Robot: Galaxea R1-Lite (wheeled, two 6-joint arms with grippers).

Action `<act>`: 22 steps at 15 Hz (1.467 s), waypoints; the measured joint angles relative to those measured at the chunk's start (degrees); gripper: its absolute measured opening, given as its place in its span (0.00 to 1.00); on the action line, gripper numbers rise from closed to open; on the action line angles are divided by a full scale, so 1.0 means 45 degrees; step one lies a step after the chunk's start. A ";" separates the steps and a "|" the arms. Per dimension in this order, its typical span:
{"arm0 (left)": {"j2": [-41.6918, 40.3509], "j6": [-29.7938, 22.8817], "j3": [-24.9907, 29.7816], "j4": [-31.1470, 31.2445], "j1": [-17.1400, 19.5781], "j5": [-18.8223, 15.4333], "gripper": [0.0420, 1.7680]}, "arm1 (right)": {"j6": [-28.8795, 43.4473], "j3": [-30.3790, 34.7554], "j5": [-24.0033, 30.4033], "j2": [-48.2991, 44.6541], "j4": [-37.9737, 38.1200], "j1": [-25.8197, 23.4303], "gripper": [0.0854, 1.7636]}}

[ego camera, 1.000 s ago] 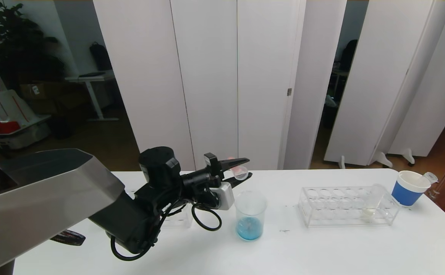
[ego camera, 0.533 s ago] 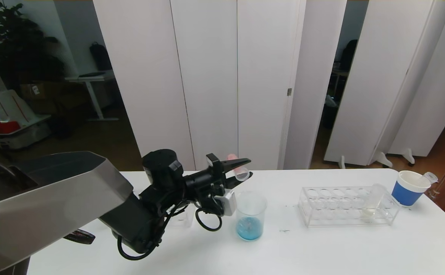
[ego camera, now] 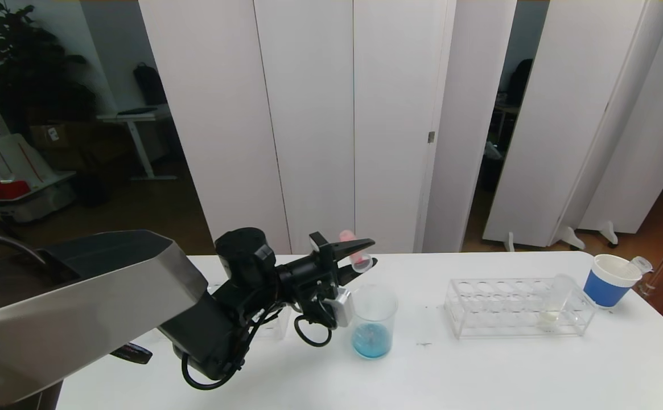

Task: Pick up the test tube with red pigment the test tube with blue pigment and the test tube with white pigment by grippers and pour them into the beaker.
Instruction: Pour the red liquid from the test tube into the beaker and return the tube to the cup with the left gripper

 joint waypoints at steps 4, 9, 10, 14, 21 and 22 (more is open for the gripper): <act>0.0141 0.0219 -0.0141 -0.0393 0.0019 0.0160 0.31 | 0.0005 0.0000 0.0000 0.0000 0.0000 0.0000 0.99; 0.0355 0.0815 -0.0141 -0.0569 -0.0005 0.0498 0.31 | 0.0005 0.0000 0.0000 0.0000 0.0000 0.0000 0.99; 0.0385 0.0813 -0.0135 -0.0588 0.0000 0.0498 0.31 | 0.0005 0.0000 0.0000 0.0000 0.0000 0.0000 0.99; 0.0417 0.0807 -0.0111 -0.0680 0.0005 0.0461 0.31 | 0.0000 0.0000 0.0000 0.0000 0.0000 0.0000 0.99; 0.0439 0.0745 -0.0027 -0.0875 -0.0005 0.0284 0.31 | 0.0005 0.0000 0.0005 -0.0005 -0.0005 0.0000 0.99; 0.0439 0.0745 -0.0043 -0.0870 -0.0019 0.0282 0.31 | 0.0000 0.0000 0.0000 0.0000 0.0000 0.0000 0.99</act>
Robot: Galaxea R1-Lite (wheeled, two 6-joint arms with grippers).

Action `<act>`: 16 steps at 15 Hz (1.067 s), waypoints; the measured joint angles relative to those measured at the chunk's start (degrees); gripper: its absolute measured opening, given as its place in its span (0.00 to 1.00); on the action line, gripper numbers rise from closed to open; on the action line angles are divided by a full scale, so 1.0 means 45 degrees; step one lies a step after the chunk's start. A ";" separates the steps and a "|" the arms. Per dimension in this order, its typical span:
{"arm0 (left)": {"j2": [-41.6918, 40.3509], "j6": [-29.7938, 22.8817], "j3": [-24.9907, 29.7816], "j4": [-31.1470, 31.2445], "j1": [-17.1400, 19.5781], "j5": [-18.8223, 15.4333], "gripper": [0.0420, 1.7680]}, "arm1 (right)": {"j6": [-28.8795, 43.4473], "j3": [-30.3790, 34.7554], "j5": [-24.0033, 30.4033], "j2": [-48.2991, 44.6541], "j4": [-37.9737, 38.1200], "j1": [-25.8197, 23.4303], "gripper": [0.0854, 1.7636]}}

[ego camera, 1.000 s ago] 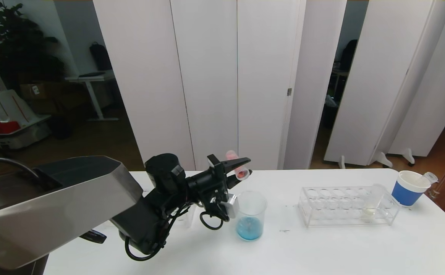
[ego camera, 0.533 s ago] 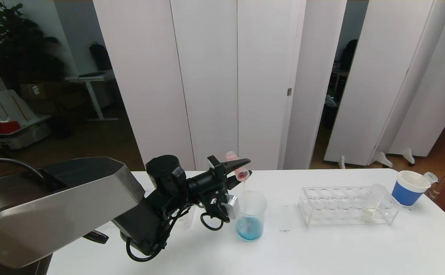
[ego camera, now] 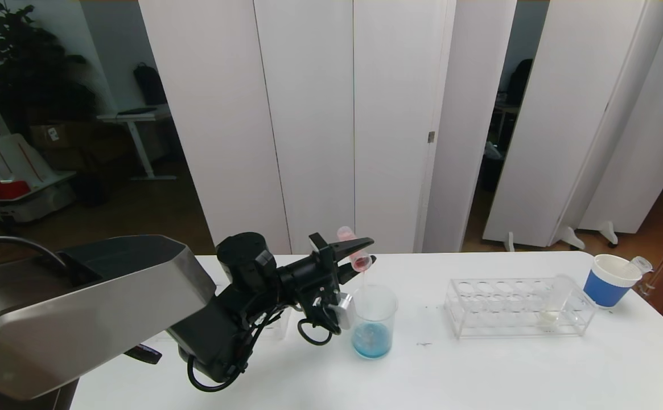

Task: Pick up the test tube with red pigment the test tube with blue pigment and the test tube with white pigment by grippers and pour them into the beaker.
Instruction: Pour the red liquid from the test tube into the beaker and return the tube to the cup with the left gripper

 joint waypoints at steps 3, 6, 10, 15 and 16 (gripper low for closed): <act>0.0000 0.0014 -0.0073 0.0000 -0.0038 -0.0005 0.31 | 0.0000 0.0000 0.0000 0.0000 0.0000 0.0000 0.99; -0.0035 0.0014 0.0005 0.0000 -0.0043 -0.0005 0.31 | 0.0000 0.0000 0.0000 0.0000 0.0000 0.0000 0.99; -0.0114 0.0014 0.0038 0.0000 -0.0043 -0.0005 0.31 | 0.0005 0.0000 0.0000 0.0000 0.0000 0.0000 0.99; -0.0127 0.0019 -0.0049 0.0005 -0.0049 0.0000 0.31 | 0.0005 0.0000 0.0000 0.0000 0.0000 0.0000 0.99; -0.0138 0.0014 -0.0079 0.0005 -0.0060 -0.0005 0.31 | 0.0005 0.0000 0.0005 0.0000 0.0000 0.0000 0.99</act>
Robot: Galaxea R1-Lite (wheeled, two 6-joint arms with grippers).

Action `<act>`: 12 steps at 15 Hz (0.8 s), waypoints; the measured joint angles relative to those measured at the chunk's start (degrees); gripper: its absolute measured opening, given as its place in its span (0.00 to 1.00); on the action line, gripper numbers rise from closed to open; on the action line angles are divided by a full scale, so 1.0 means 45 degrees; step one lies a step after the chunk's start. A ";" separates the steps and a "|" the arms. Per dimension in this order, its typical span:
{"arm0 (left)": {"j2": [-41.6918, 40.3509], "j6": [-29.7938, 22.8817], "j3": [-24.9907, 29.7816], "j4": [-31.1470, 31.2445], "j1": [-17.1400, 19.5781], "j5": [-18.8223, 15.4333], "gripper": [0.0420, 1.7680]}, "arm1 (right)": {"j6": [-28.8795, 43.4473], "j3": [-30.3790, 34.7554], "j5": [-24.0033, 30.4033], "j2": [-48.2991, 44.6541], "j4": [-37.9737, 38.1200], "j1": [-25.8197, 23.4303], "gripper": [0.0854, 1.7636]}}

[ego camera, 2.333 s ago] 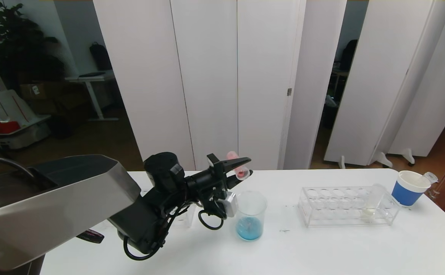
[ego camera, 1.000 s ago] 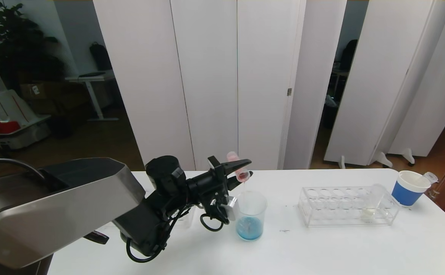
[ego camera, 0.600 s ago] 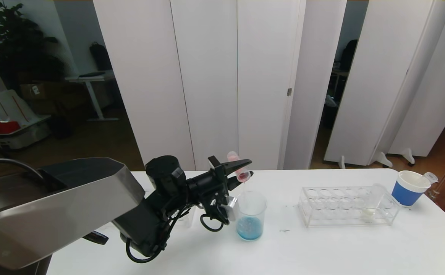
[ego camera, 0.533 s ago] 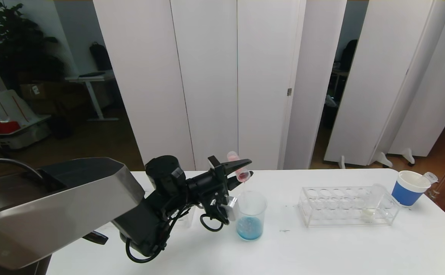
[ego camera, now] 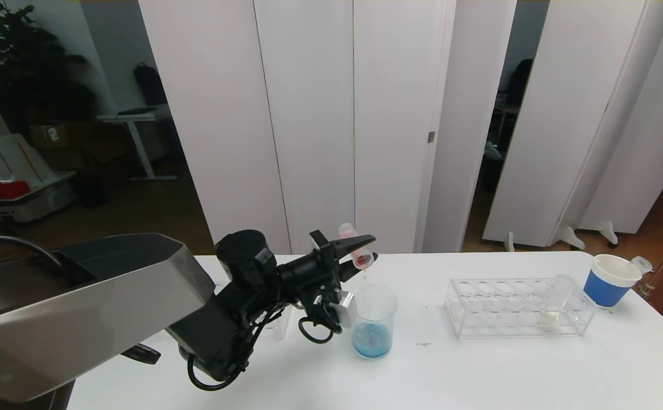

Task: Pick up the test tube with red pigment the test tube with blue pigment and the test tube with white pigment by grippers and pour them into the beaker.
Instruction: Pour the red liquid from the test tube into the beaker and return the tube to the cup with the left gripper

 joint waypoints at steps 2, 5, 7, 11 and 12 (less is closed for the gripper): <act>-0.0038 0.0019 0.0000 0.0000 0.0000 -0.0005 0.31 | -0.0005 0.0000 -0.0005 0.0000 0.0000 0.0000 0.99; -0.0070 0.0073 -0.0003 0.0000 0.0000 0.0000 0.31 | 0.0005 0.0000 -0.0005 0.0000 0.0000 0.0000 0.99; -0.0070 0.0081 -0.0100 -0.0005 0.0000 0.0000 0.31 | 0.0000 0.0000 0.0000 0.0000 0.0000 0.0000 0.99; -0.0043 0.0146 -0.0252 -0.0005 0.0016 0.0019 0.31 | 0.0000 0.0000 -0.0011 0.0000 0.0000 0.0000 0.99; -0.0043 0.0179 -0.0284 -0.0005 0.0024 0.0019 0.31 | 0.0000 0.0000 -0.0005 0.0000 0.0003 0.0000 0.99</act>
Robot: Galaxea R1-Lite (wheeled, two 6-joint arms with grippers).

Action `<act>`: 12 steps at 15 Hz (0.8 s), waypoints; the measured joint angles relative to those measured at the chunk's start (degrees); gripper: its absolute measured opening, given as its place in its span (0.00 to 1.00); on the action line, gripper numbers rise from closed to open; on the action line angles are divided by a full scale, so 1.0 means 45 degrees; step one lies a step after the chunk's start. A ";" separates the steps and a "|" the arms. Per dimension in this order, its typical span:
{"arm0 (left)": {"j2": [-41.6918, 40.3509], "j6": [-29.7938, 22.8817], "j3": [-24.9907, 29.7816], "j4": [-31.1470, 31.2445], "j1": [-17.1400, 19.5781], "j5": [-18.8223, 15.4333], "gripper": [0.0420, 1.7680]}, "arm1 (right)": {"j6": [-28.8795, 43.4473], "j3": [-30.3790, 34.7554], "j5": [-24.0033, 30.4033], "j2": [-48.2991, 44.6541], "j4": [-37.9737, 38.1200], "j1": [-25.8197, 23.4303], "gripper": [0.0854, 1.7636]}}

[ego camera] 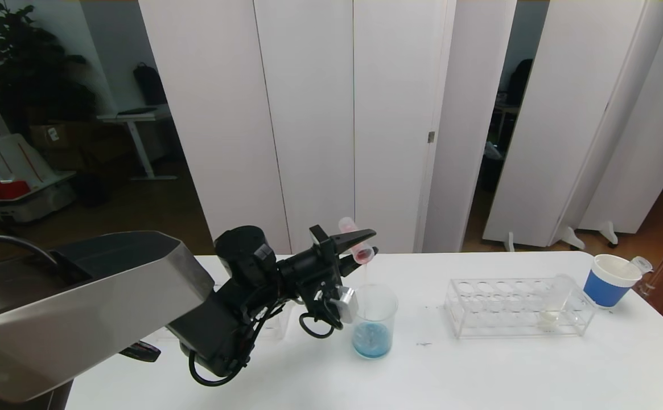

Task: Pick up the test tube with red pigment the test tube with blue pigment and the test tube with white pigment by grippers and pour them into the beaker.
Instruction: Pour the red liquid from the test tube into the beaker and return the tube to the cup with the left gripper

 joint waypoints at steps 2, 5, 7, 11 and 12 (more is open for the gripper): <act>0.0000 0.0230 -0.0022 0.0000 0.0035 0.0005 0.31 | 0.0000 0.0000 0.0000 0.0000 -0.0003 0.0000 0.99; 0.0000 0.0512 0.0003 0.0000 0.0049 0.0005 0.31 | 0.0000 0.0000 0.0005 0.0000 -0.0003 0.0000 0.99; -0.0008 0.0607 0.0027 0.0000 0.0073 0.0000 0.31 | -0.0005 0.0000 0.0000 0.0000 -0.0003 0.0000 0.99; -0.0024 0.0675 0.0008 0.0000 0.0092 0.0000 0.31 | 0.0000 0.0000 0.0000 0.0000 -0.0003 0.0000 0.99; -0.0033 0.0680 0.0000 0.0000 0.0098 -0.0011 0.31 | 0.0000 0.0000 0.0000 0.0000 -0.0003 0.0000 0.99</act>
